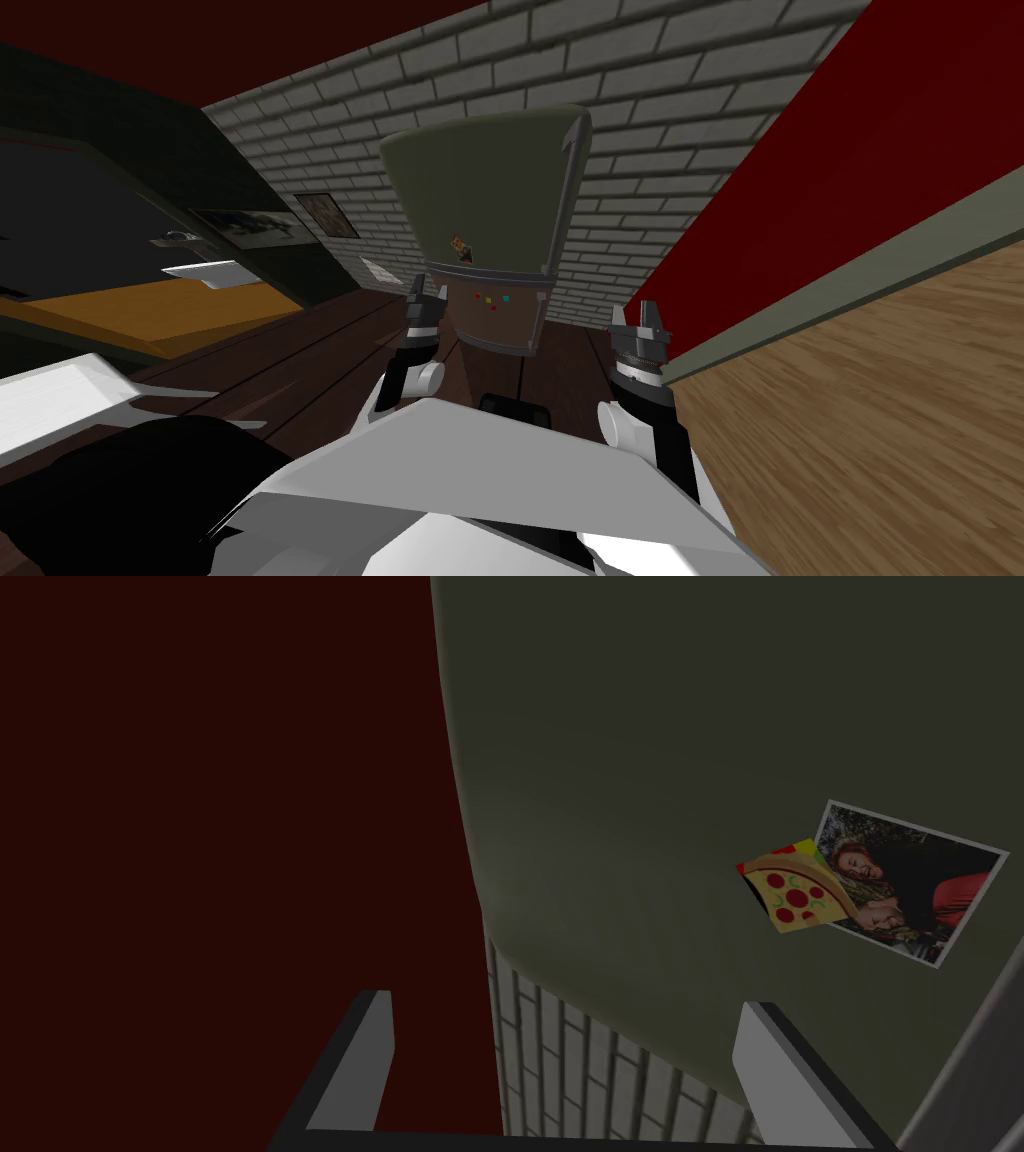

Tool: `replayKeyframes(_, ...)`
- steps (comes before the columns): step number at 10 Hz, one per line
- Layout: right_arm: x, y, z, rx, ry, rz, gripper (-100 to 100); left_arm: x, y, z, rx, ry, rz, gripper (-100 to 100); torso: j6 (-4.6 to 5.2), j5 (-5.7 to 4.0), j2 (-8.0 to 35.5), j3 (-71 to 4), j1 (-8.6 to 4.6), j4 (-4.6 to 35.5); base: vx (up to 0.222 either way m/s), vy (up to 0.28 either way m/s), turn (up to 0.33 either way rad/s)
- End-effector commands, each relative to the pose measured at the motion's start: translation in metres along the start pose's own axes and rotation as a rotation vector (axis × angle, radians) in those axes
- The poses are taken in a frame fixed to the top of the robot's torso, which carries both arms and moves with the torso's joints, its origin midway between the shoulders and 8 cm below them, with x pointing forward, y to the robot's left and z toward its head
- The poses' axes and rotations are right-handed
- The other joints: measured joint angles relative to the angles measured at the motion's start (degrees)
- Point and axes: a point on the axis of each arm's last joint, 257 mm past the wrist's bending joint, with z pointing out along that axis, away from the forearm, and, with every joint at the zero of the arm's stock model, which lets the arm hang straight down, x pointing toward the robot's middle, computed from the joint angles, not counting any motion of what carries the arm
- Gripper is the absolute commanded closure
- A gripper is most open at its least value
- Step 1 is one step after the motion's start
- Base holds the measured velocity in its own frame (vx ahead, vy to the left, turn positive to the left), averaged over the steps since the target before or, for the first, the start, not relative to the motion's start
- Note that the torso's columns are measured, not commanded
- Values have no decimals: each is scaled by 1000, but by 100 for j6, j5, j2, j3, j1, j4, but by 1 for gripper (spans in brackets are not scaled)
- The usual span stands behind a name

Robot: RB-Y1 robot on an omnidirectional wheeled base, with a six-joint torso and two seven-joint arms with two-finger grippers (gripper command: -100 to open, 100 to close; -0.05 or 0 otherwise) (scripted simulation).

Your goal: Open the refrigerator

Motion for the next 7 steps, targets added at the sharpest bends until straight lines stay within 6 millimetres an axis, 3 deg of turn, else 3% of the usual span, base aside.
replayKeyframes(1, 0, 0, 0, 0, 0, 0, 0, 0, 0, 0, 0, 0, 0, 0, 0, 0, 232, -467, 0, 235, 0, 0, 0)
replayKeyframes(7, 0, 0, 0, 0, 0, 0, 0, 0, 0, 0, 0, 0, 0, 0, 0, 0, 2693, -5381, 0, 2691, 0, 0, 0)
